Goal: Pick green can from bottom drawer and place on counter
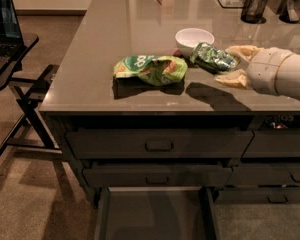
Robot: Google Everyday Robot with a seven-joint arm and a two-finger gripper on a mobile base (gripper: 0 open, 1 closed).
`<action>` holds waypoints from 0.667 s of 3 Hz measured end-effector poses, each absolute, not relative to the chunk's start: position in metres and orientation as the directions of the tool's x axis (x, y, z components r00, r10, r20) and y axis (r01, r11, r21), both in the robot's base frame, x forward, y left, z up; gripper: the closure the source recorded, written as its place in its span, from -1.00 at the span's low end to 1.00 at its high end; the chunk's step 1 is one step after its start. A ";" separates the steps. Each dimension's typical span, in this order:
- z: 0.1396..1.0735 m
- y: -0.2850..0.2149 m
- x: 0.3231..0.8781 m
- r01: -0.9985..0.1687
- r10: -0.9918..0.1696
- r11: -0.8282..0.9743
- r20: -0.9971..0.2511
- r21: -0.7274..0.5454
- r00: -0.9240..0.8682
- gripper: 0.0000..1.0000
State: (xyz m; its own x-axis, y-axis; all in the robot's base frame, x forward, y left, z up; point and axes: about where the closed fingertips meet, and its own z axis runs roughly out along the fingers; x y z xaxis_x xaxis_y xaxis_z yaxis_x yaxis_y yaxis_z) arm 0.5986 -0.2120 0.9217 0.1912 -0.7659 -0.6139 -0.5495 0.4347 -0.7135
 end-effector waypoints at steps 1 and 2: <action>0.903 -0.213 0.603 -0.568 -0.783 0.424 -0.601 -0.705 0.161 1.00; 0.896 -0.213 0.608 -0.574 -0.787 0.425 -0.599 -0.700 0.147 1.00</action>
Offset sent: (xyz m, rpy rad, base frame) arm 0.0146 -0.0053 -0.0340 -0.0348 0.0635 -0.0375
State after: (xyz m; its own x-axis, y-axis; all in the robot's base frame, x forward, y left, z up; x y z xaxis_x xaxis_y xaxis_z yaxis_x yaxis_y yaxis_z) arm 0.6077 -0.2130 0.8960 0.1467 -0.7872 -0.5990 -0.5743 0.4253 -0.6995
